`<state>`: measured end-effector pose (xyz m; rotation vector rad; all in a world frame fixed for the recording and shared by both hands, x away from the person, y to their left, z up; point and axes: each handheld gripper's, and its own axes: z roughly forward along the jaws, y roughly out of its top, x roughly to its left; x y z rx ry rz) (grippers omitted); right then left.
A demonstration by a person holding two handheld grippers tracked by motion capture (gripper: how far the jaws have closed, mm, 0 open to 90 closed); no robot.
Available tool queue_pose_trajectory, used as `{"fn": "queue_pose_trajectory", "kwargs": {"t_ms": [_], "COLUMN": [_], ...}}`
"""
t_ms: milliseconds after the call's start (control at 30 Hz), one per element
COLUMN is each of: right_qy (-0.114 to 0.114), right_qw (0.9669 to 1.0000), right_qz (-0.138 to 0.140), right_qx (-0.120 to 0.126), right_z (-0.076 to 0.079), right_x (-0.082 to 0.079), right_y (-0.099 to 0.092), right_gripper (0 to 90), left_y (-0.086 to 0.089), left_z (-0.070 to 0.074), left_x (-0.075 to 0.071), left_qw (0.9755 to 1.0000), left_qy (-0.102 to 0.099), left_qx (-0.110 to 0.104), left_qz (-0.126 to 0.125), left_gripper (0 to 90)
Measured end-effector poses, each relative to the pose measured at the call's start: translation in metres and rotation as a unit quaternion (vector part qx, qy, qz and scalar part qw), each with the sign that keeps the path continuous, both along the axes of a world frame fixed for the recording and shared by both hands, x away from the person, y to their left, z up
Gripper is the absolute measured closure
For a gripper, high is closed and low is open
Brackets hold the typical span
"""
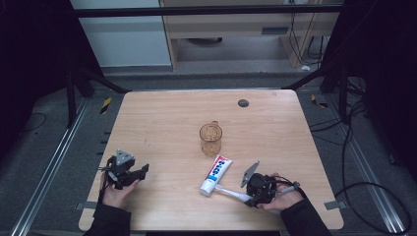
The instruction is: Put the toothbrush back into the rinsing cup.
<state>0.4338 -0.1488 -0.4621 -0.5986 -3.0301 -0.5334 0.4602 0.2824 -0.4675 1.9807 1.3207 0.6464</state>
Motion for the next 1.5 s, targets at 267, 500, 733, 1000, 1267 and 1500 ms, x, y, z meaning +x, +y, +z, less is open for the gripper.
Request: {"fn": "queue_pose_trajectory", "kwargs": {"t_ms": [267,500,733,1000,1267,1500], "right_qy": [-0.01,-0.034,-0.077,-0.144,-0.192,-0.227], "right_qw": [0.9997,0.9975,0.988,0.9622,0.9273,0.8969], "right_qz": [-0.012,-0.027,-0.075,-0.146,-0.202,-0.242], "right_qx": [0.018,0.056,0.111,0.179,0.25,0.292], "right_z": [0.011,0.026,0.043,0.058,0.074,0.084], "right_x": [-0.002,-0.001,0.004,0.012,0.019,0.027], "right_y": [-0.005,-0.011,-0.018,-0.025,-0.026,-0.023], "right_gripper": [67.0,67.0,67.0,67.0,67.0,67.0], "left_y": [0.0,0.0,0.0,0.0,0.0,0.001], "left_z": [0.0,0.0,0.0,0.0,0.0,0.001], "left_x": [0.0,0.0,0.0,0.0,0.0,0.0], "left_qw": [1.0,1.0,1.0,1.0,1.0,1.0], "left_qy": [-0.001,-0.001,-0.001,-0.001,-0.002,-0.004], "left_qx": [0.0,0.0,0.0,-0.001,-0.001,-0.003], "left_qz": [0.0,0.0,0.0,0.001,0.001,0.002], "left_gripper": [39.5,39.5,39.5,39.5,39.5,39.6]}}
